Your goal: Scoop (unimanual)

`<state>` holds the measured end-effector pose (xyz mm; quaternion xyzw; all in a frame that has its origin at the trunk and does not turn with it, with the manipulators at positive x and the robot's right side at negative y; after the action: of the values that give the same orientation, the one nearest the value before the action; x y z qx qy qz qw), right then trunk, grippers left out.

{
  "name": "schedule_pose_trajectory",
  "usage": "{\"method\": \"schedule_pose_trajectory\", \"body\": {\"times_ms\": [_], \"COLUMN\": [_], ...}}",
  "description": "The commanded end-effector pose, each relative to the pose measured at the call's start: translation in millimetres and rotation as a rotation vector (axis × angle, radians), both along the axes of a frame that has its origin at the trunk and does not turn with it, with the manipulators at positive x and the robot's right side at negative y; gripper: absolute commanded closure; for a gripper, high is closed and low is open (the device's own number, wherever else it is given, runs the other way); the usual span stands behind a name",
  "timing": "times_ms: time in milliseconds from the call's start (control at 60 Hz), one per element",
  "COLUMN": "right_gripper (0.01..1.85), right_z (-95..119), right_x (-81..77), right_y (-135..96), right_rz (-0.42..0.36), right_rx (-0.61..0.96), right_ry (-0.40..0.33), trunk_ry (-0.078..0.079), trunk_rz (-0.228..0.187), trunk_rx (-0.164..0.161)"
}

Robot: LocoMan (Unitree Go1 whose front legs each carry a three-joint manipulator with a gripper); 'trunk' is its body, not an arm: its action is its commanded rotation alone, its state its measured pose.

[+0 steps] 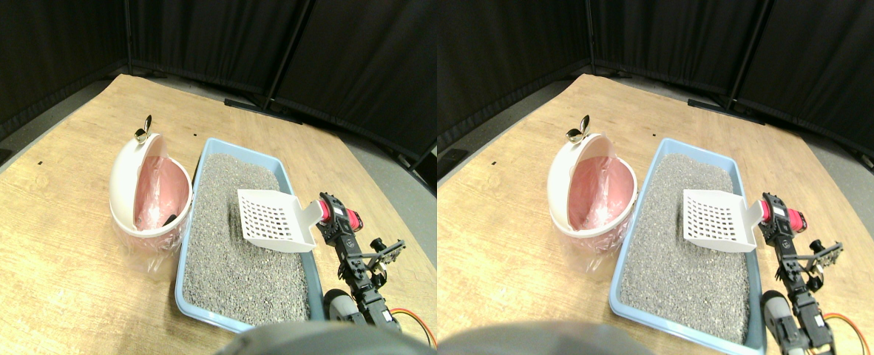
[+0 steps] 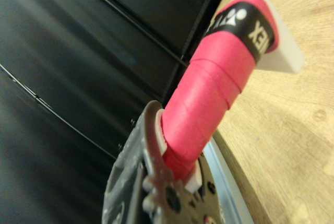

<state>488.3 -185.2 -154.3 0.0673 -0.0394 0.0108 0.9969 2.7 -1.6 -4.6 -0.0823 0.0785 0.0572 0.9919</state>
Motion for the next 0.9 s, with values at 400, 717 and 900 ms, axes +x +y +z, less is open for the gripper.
{"method": "schedule_pose_trajectory", "body": {"times_ms": [400,717,900], "right_gripper": [1.80,1.79,1.79], "right_z": [-3,-17,-25], "right_x": [2.3,-0.9,-3.6], "right_y": [-19,-14,-7], "right_rz": [-0.003,-0.010,0.004], "right_rx": [0.055,0.051,0.049], "right_ry": [-0.010,0.080,0.124], "trunk_ry": [-0.025,-0.025,-0.025], "trunk_rz": [-0.028,-0.003,0.012], "trunk_rx": [0.012,-0.005,-0.015]}}
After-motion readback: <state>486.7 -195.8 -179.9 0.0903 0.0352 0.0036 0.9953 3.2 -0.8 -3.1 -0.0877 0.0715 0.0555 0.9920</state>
